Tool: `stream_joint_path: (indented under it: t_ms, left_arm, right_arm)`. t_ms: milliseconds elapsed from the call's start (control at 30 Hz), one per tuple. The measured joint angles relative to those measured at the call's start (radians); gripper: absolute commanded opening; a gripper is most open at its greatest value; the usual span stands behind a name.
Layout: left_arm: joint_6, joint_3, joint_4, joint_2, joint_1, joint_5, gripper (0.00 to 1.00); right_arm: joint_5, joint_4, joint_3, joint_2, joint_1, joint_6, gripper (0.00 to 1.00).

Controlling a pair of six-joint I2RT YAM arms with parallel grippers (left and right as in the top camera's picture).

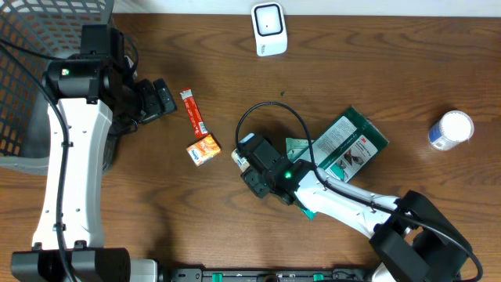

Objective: Scan the item barcode
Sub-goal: 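Lower the right gripper over the green-lidded jar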

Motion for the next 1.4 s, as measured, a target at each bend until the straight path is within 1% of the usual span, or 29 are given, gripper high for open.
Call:
stream_joint_path:
  t_ms: [67, 167, 300, 400, 467, 500, 567, 600, 733, 800, 833, 867, 1133, 1200, 1400]
  left_arm:
    - [0.000, 0.000, 0.000, 0.000, 0.000, 0.000, 1.00]
    - [0.000, 0.000, 0.000, 0.000, 0.000, 0.000, 1.00]
    - [0.000, 0.000, 0.000, 0.000, 0.000, 0.000, 1.00]
    - [0.000, 0.000, 0.000, 0.000, 0.000, 0.000, 1.00]
    - [0.000, 0.000, 0.000, 0.000, 0.000, 0.000, 1.00]
    - [0.000, 0.000, 0.000, 0.000, 0.000, 0.000, 1.00]
    - [0.000, 0.000, 0.000, 0.000, 0.000, 0.000, 1.00]
    - [0.000, 0.000, 0.000, 0.000, 0.000, 0.000, 1.00]
    - [0.000, 0.000, -0.001, 0.000, 0.000, 0.000, 1.00]
    - [0.000, 0.000, 0.000, 0.000, 0.000, 0.000, 1.00]
    - [0.000, 0.000, -0.001, 0.000, 0.000, 0.000, 1.00]
    - [0.000, 0.000, -0.001, 0.000, 0.000, 0.000, 1.00]
    - [0.000, 0.000, 0.000, 0.000, 0.000, 0.000, 1.00]
    - [0.000, 0.000, 0.000, 0.000, 0.000, 0.000, 1.00]
    - [0.000, 0.000, 0.000, 0.000, 0.000, 0.000, 1.00]
  right_arm:
    - [0.006, -0.037, 0.018, -0.009, -0.003, 0.000, 0.53]
    - [0.012, -0.118, 0.071, -0.042, -0.012, -0.011, 0.49]
    - [0.012, -0.248, 0.212, -0.096, -0.042, -0.025, 0.45]
    - [-0.026, -0.369, 0.338, -0.113, -0.066, -0.033, 0.43]
    - [-0.051, -0.438, 0.405, -0.116, -0.083, -0.034, 0.45]
    - [-0.061, -0.471, 0.439, -0.116, -0.092, -0.034, 0.48]
    - [-0.074, -0.513, 0.484, -0.116, -0.113, -0.036, 0.47]
    - [-0.079, -0.522, 0.496, -0.116, -0.121, -0.037, 0.49]
    - [-0.090, -0.588, 0.504, -0.114, -0.144, -0.030, 0.69]
    - [-0.095, -0.632, 0.504, -0.102, -0.147, -0.013, 0.83]
    - [-0.100, -0.653, 0.504, -0.094, -0.148, -0.008, 0.94]
    - [-0.112, -0.667, 0.504, -0.084, -0.148, -0.003, 0.99]
    - [-0.294, -0.681, 0.504, -0.015, -0.146, 0.005, 0.99]
    - [-0.299, -0.681, 0.504, -0.015, -0.146, 0.011, 0.99]
    - [-0.213, -0.690, 0.500, -0.015, -0.142, 0.170, 0.99]
